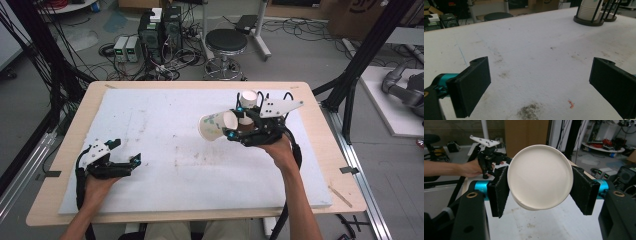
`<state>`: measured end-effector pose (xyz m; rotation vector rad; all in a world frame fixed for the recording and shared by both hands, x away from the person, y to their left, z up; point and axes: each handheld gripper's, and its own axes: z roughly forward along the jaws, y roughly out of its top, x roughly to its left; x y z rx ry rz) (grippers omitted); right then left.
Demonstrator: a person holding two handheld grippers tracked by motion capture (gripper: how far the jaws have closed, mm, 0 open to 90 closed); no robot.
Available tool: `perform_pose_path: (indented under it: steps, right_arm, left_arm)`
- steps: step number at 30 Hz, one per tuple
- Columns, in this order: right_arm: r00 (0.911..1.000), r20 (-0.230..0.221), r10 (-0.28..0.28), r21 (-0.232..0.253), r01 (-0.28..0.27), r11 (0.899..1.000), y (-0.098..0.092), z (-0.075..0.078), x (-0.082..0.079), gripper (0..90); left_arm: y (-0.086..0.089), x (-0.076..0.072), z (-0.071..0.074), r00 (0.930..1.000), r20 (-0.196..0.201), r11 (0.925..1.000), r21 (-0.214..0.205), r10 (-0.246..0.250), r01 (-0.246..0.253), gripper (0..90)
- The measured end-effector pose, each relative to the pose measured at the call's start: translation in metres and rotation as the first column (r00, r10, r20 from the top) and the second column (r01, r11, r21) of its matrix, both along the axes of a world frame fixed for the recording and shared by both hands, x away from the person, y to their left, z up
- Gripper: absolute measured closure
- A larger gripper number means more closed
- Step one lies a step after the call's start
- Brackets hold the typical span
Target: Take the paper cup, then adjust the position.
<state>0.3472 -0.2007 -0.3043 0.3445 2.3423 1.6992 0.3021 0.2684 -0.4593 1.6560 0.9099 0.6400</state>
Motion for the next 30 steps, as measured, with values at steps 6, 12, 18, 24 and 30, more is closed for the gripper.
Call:
perform_pose_path:
  steps: [6, 12, 18, 24, 30]
  right_arm:
    - [0.9999, 0.000, 0.016, 0.034, -0.016, 0.999, 0.007, -0.008, -0.003, 37.1]
    - [0.9997, -0.016, 0.020, 0.022, -0.019, 1.000, 0.010, -0.013, -0.002, 37.1]
    - [0.9996, -0.020, 0.021, 0.032, -0.020, 0.999, 0.010, -0.017, -0.001, 37.1]
    - [0.9993, -0.025, 0.026, 0.031, -0.026, 0.999, 0.013, -0.018, 0.001, 37.1]
    - [0.9991, -0.030, 0.031, 0.031, -0.030, 0.999, 0.015, -0.020, 0.002, 37.1]
  left_arm:
    - [0.000, 0.000, 0.000, 1.0000, -0.001, 1.0000, 0.003, -0.002, 0.002, 3.7]
    - [0.000, 0.000, 0.000, 1.0000, -0.001, 1.0000, 0.000, -0.001, 0.001, 3.7]
    - [0.000, 0.000, 0.000, 1.0000, -0.001, 1.0000, 0.000, 0.000, 0.000, 3.7]
    - [0.000, 0.001, 0.000, 1.0000, -0.006, 1.0000, -0.001, -0.002, 0.002, 3.7]
    - [0.000, 0.001, 0.000, 1.0000, -0.005, 1.0000, -0.007, -0.003, 0.003, 3.7]
